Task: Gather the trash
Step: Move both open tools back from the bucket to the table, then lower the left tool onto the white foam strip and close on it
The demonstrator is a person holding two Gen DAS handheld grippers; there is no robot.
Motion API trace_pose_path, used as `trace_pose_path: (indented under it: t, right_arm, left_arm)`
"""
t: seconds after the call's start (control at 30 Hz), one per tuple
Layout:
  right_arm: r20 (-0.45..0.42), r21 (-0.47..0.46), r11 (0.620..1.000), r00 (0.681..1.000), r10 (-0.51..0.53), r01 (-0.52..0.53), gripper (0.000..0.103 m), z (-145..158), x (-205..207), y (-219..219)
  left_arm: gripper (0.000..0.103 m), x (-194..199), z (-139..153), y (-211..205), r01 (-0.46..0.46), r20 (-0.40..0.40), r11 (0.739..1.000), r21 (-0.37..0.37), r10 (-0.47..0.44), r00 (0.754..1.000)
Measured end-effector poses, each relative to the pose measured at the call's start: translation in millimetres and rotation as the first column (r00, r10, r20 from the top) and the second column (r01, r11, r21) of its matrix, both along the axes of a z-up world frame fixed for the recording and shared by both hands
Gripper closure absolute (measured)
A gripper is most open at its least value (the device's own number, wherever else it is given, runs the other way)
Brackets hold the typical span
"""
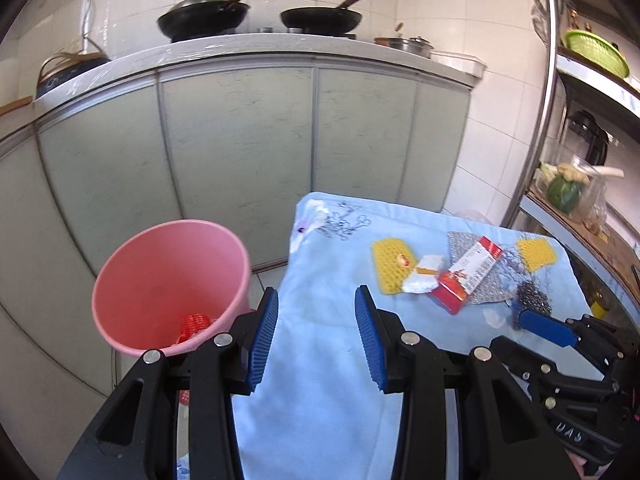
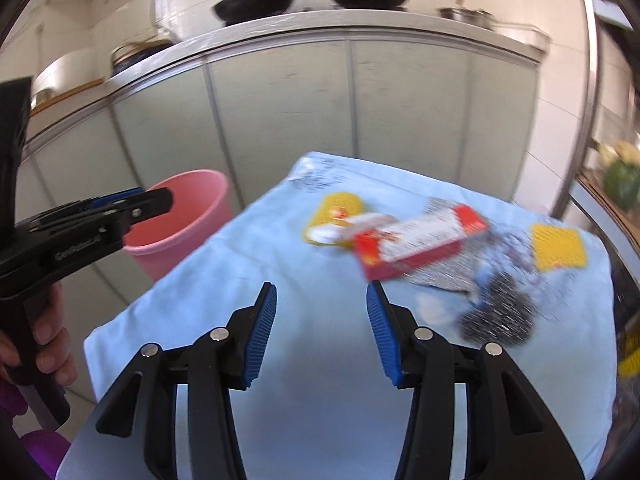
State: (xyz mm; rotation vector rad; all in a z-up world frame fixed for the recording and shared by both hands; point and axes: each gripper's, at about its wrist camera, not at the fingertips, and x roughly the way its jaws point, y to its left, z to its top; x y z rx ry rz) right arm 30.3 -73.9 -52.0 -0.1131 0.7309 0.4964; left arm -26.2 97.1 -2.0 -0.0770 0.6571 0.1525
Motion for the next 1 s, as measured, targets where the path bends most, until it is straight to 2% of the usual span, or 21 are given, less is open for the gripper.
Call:
trace_pose_path:
  t: [0.23,0.47,0.57,0.8,0.93,1.0]
  right_arm:
    - [0.054,-0.042,0.994,0.994,-0.095,0.097,0.055,0,2,-41]
    - [0.036,-0.023,0.986,0.986,-0.165,0.165,0.055,-6,7,-75]
    - [0.012,-0.008,0.986,0.986,-0.164,0.164,0.055,-9,10,-85]
    - [0.008,-0.013,0.983,0.983,-0.182,0.183,0.055,-11,12,-95]
    - [0.008,-0.008,0.981,0.981,-0.195,0.195,0.055,-13,12,-100]
    - [-0.001,-0.009,0.979,0.979,-0.203,0.203,0.055,-14,14,-102]
  left_arm:
    - [0.064,11,-6,-24,0.069,-0.006,0.997,-0.028,-0.069,0.998]
    - [0.064,25,-18,-40,0.119,-0.036,0.991,-0.060,-0.122,0.992]
    - [0.064,29,-23,-39,0.128,-0.032,0.986,-0.109,-0.132,0.991]
    - [0.064,47,-33,-50,0.159,-0.066,0.983,-0.094,-0.166,0.984]
    - [0.064,56,-37,-57,0.208,-0.072,0.971,-0.122,-0.218,0.973]
    - [0.064,62,-40,-61,0.222,-0.086,0.971,-0.092,-0.230,0.969]
